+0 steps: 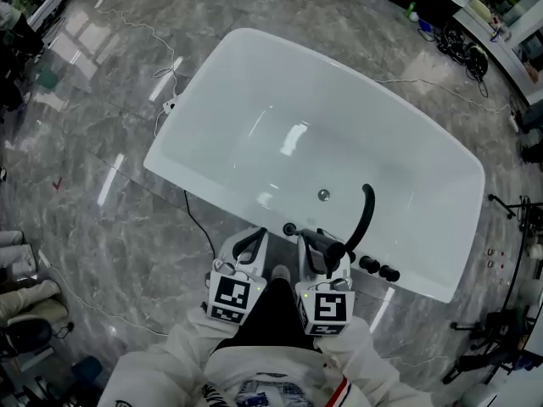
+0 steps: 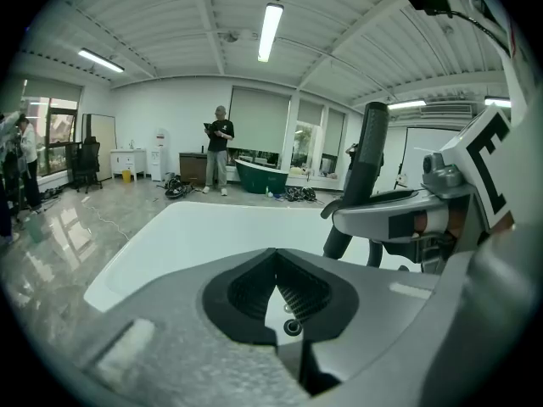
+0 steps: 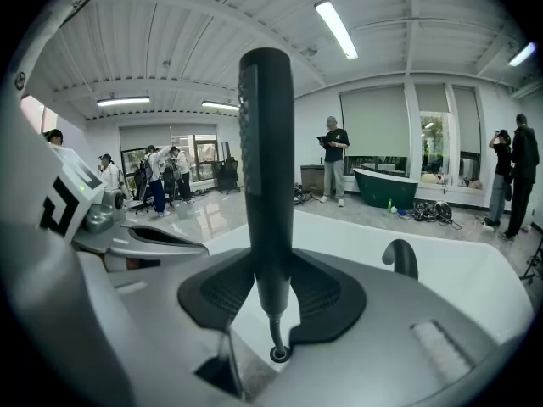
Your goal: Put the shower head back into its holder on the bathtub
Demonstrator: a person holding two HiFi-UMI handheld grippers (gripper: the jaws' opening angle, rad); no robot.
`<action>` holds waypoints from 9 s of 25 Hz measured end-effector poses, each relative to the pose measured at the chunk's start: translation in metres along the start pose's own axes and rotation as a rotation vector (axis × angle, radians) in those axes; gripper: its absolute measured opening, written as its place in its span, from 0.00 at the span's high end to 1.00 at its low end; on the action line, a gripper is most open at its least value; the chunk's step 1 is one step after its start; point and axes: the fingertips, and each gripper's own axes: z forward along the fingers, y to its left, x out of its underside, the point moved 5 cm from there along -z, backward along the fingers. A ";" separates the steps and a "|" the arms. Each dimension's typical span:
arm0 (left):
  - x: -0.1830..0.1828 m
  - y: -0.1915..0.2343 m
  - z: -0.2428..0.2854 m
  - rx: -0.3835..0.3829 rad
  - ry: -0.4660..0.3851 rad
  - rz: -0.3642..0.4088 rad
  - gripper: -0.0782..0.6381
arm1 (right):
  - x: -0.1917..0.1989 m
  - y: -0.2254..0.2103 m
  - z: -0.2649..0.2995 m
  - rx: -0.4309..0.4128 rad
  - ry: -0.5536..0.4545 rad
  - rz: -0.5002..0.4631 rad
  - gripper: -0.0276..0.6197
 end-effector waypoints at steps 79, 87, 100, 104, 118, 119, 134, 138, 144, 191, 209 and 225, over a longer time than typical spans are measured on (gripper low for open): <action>0.152 0.017 0.086 0.037 0.144 -0.110 0.89 | 0.177 0.002 0.088 0.109 0.216 0.072 0.75; 0.159 0.018 0.090 0.046 0.156 -0.123 0.89 | 0.188 0.006 0.094 0.090 0.219 0.071 0.75; 0.171 0.026 0.097 0.042 0.180 -0.134 0.89 | 0.198 0.007 0.108 0.078 0.223 0.024 0.75; 0.172 0.027 0.102 0.048 0.179 -0.148 0.89 | 0.199 0.007 0.109 0.078 0.227 0.020 0.75; 0.170 0.022 0.103 0.067 0.183 -0.152 0.89 | 0.201 0.003 0.105 0.108 0.214 0.115 0.73; 0.170 0.021 0.102 0.066 0.185 -0.152 0.89 | 0.201 0.004 0.105 0.103 0.218 0.120 0.72; 0.160 0.002 0.072 0.022 0.187 -0.173 0.89 | 0.207 0.007 0.055 -0.008 0.250 0.119 0.78; 0.148 -0.004 0.058 0.020 0.167 -0.125 0.89 | 0.187 0.002 0.032 -0.021 0.218 0.104 0.87; 0.109 -0.002 0.021 -0.019 0.151 -0.080 0.89 | 0.129 -0.009 -0.001 -0.003 0.158 0.100 0.92; 0.001 -0.078 -0.225 0.062 -0.154 0.099 0.89 | 0.002 0.074 -0.216 0.117 -0.181 0.032 0.95; 0.033 -0.118 -0.294 0.112 -0.180 0.140 0.89 | 0.018 0.135 -0.302 0.153 -0.209 0.017 0.95; 0.013 -0.152 -0.284 0.101 -0.245 0.201 0.89 | 0.024 0.119 -0.315 0.095 -0.215 0.019 0.95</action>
